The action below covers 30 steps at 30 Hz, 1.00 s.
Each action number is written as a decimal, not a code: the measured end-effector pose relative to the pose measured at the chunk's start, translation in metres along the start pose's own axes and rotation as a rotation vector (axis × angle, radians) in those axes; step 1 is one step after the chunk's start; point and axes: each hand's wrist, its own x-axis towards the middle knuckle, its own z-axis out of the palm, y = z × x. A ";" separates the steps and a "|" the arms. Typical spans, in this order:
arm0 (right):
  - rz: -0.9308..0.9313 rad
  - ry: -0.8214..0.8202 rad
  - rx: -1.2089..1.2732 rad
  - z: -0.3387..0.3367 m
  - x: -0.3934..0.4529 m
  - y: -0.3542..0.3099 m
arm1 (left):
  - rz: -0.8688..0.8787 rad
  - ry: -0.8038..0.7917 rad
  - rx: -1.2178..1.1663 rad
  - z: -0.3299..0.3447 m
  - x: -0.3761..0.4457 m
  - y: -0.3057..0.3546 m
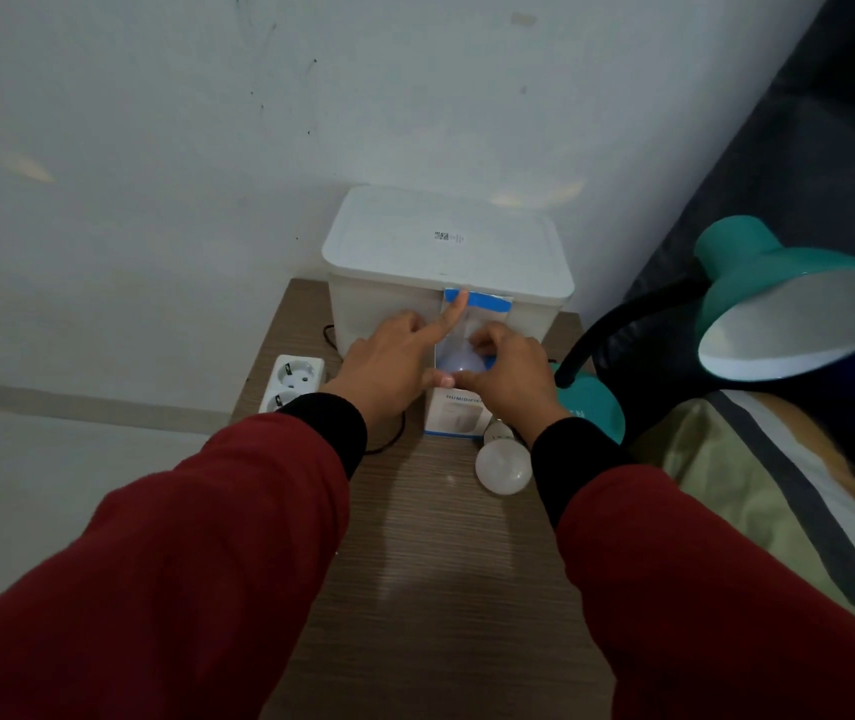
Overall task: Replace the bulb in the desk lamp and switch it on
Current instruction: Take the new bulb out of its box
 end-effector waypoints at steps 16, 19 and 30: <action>-0.105 0.121 0.307 -0.035 -0.041 0.004 | -0.070 0.048 -0.019 0.000 -0.007 0.009; -0.119 0.078 0.261 -0.035 -0.047 0.007 | -0.099 0.055 -0.026 0.000 -0.008 0.011; -0.043 0.306 0.413 -0.054 -0.060 0.002 | -0.078 0.209 0.059 -0.004 -0.020 0.030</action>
